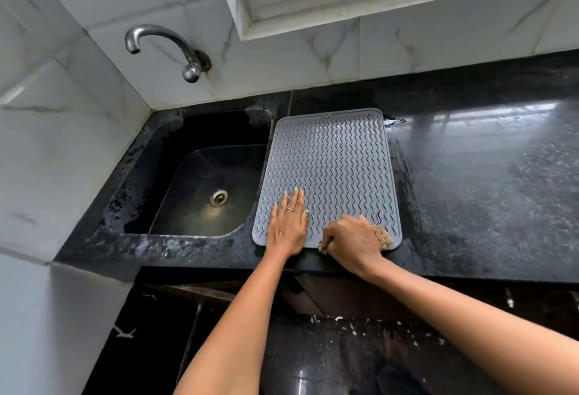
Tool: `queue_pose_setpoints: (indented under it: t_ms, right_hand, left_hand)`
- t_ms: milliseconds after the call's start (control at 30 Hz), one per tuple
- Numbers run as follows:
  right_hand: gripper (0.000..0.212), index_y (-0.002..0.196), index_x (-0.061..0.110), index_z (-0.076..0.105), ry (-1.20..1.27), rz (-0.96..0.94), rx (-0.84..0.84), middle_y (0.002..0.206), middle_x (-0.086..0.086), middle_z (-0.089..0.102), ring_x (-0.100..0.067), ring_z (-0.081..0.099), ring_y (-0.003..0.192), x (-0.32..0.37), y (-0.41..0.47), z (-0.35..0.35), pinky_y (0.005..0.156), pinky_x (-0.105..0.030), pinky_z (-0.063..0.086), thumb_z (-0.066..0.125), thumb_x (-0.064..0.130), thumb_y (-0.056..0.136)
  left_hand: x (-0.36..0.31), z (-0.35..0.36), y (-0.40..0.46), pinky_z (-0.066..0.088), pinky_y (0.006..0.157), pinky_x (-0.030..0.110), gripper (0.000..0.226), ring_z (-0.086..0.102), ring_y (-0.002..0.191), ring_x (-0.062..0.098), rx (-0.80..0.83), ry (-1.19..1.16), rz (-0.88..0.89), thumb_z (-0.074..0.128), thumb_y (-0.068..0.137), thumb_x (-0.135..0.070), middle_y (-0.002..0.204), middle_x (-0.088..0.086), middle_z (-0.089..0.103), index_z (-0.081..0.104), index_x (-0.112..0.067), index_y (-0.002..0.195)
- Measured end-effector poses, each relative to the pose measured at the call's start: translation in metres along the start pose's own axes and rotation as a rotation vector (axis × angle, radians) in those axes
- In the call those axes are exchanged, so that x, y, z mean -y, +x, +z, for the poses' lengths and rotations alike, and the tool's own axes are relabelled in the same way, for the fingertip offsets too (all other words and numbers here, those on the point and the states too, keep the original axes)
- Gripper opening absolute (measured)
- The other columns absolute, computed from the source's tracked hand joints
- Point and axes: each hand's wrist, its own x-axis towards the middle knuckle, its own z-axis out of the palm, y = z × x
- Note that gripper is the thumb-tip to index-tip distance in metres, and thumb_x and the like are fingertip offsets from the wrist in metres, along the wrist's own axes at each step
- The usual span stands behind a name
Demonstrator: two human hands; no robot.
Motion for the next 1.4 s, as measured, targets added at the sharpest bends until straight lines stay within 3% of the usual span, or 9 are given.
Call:
queue_pose_setpoints:
  t_ms: [133,267,467,633,733,900,1000,1200,1400]
  right_hand:
    - [0.017,0.088,0.023,0.075,0.224,0.160,-0.195,0.090,0.005,0.074,-0.015,0.060,0.087,0.006,0.050,-0.008,0.085,-0.039,0.047,0.064,0.012,0.084]
    - [0.033,0.118,0.019,0.060,-0.133,0.060,-0.017,0.122,-0.002,0.060,-0.025,0.048,0.111,0.015,0.050,0.016,0.090,-0.041,0.036,0.044,0.010,0.091]
    - [0.032,0.084,0.018,0.071,-0.226,-0.219,-0.012,0.083,0.002,0.069,-0.025,0.058,0.082,0.011,-0.006,0.028,0.067,-0.036,0.035,0.046,0.004,0.071]
    - [0.024,0.093,0.026,0.074,0.029,0.037,-0.101,0.094,0.008,0.073,-0.016,0.060,0.091,0.014,0.042,0.008,0.083,-0.038,0.043,0.060,0.009,0.084]
    - [0.037,0.115,0.026,0.065,-0.196,0.010,-0.041,0.118,0.006,0.065,-0.023,0.051,0.108,0.021,0.031,0.020,0.084,-0.040,0.036,0.053,0.009,0.084]
    - [0.032,0.086,0.024,0.077,-0.187,-0.143,-0.062,0.085,0.007,0.075,-0.022,0.060,0.080,0.022,-0.011,0.031,0.065,-0.036,0.038,0.066,0.001,0.066]
    - [0.021,0.082,0.029,0.076,-0.040,0.065,0.047,0.081,0.007,0.075,-0.014,0.063,0.080,0.023,0.014,0.013,0.070,-0.028,0.042,0.062,0.015,0.077]
    - [0.019,0.079,0.019,0.073,0.505,0.378,-0.044,0.072,0.005,0.071,-0.011,0.058,0.051,0.015,0.085,-0.024,0.048,-0.027,0.047,0.061,0.007,0.086]
    - [0.020,0.101,0.014,0.071,0.400,0.410,-0.082,0.096,-0.010,0.072,-0.030,0.068,0.080,-0.002,0.175,-0.037,0.078,-0.049,0.056,0.059,0.008,0.086]
  left_hand:
    - [0.003,-0.001,-0.001,-0.006,0.118,0.035,0.053,-0.005,0.149,0.021,-0.036,-0.053,0.014,0.020,0.103,-0.034,0.161,-0.002,-0.001,0.007,-0.021,0.153]
    - [0.008,0.003,-0.009,-0.007,0.118,0.033,0.052,-0.005,0.149,0.021,-0.119,-0.095,-0.102,0.020,0.103,-0.030,0.162,-0.001,0.003,0.008,-0.018,0.153]
    - [0.009,0.005,-0.008,-0.004,0.119,0.034,0.053,-0.005,0.149,0.018,-0.125,-0.094,-0.112,0.020,0.103,-0.030,0.162,-0.003,0.004,0.004,-0.018,0.153]
    - [0.011,0.003,-0.006,-0.006,0.118,0.032,0.053,-0.006,0.149,0.017,-0.093,-0.147,-0.116,0.021,0.103,-0.029,0.161,-0.004,0.002,0.005,-0.019,0.153]
    - [0.016,0.000,-0.002,-0.006,0.118,0.031,0.051,-0.006,0.148,0.014,-0.061,-0.251,-0.121,0.024,0.104,-0.024,0.161,-0.006,0.004,0.008,-0.020,0.152]
    - [0.017,-0.004,-0.003,-0.008,0.117,0.030,0.052,-0.009,0.148,0.014,-0.030,-0.278,-0.109,0.025,0.104,-0.022,0.161,-0.006,0.002,0.006,-0.020,0.153]
    - [0.017,-0.011,-0.003,-0.003,0.118,0.031,0.056,-0.005,0.148,0.013,0.018,-0.341,-0.112,0.032,0.102,-0.023,0.161,-0.005,0.004,0.008,-0.021,0.153]
    - [0.042,-0.043,0.013,0.030,0.108,0.041,0.049,0.037,0.132,0.020,-0.065,-0.335,-0.154,0.044,0.095,-0.029,0.143,-0.003,0.046,0.038,-0.031,0.143]
    - [0.038,-0.065,0.081,0.030,0.104,0.040,0.043,0.037,0.132,0.020,-0.076,-0.312,-0.060,0.045,0.095,-0.028,0.143,-0.003,0.045,0.044,-0.029,0.138]
